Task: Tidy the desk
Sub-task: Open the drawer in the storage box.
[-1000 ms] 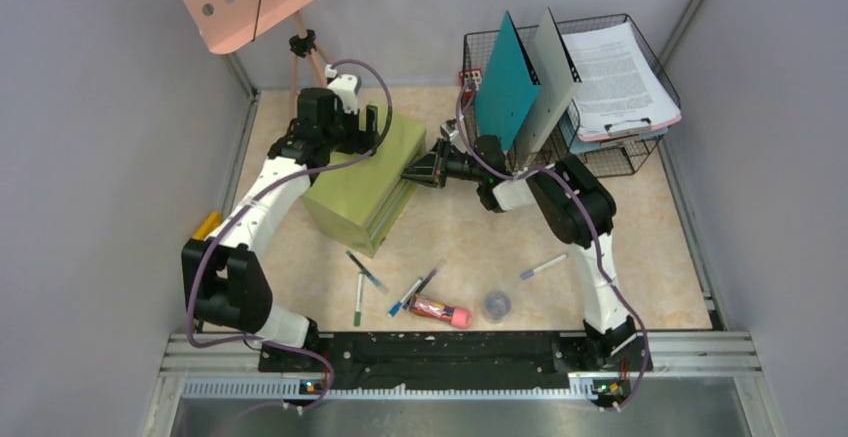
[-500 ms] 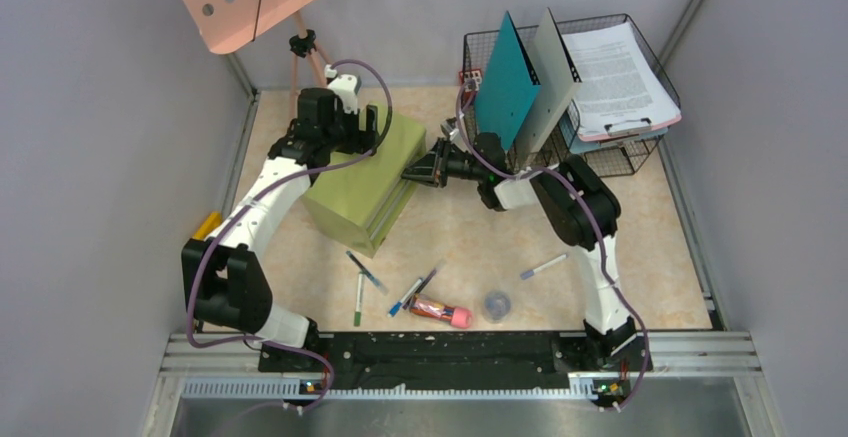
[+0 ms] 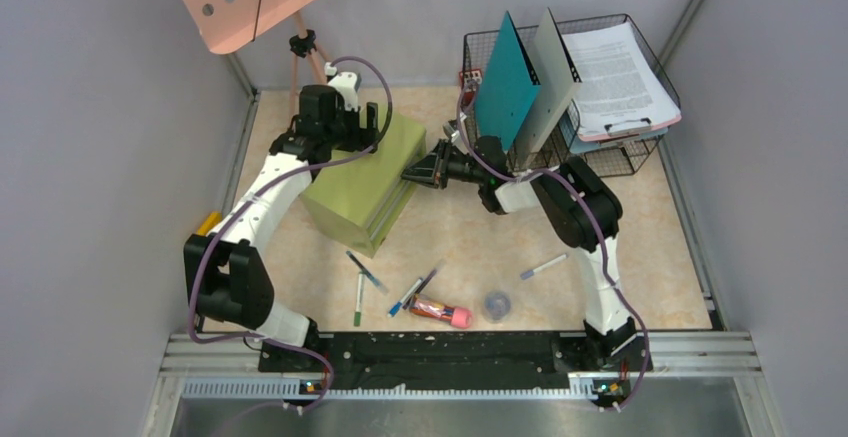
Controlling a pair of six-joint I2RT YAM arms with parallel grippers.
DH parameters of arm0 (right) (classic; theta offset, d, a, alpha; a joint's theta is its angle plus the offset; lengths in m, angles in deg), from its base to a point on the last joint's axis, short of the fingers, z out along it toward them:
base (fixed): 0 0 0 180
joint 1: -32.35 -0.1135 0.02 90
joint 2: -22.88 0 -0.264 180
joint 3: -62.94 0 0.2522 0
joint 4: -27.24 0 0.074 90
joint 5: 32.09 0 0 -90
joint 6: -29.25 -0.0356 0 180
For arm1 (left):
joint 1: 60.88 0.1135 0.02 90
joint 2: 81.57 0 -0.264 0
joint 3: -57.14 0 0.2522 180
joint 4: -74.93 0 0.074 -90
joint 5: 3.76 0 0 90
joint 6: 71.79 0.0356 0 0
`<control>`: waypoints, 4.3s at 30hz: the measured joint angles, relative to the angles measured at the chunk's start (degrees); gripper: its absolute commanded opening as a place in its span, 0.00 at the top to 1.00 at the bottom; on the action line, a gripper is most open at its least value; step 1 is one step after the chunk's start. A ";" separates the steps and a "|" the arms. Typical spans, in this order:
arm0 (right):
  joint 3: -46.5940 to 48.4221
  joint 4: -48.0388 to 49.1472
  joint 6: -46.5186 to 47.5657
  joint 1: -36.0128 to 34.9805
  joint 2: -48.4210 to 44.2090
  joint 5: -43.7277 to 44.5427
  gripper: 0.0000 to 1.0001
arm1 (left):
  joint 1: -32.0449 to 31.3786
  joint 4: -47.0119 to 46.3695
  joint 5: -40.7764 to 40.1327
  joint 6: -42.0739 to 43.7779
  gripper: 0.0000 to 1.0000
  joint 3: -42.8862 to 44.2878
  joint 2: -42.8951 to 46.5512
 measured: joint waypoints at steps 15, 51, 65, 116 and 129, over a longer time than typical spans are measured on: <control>-0.92 -0.81 1.01 0.44 -1.22 -0.79 1.00 | 0.07 1.66 0.00 -0.02 0.13 1.44 -0.66; -12.79 -7.26 10.49 3.74 -13.09 -3.45 1.00 | 0.39 5.97 0.04 0.00 0.11 5.05 -2.36; -15.39 -7.52 18.58 4.09 -22.43 -8.33 0.83 | 0.39 6.21 0.02 0.02 0.09 5.14 -2.38; 15.50 -74.01 90.68 -13.14 -21.00 24.83 0.66 | 0.70 12.28 -2.29 1.81 0.03 5.77 0.04; 15.54 -81.15 93.11 -13.14 -24.04 26.73 0.49 | 1.01 12.26 -2.27 1.90 0.03 5.77 0.07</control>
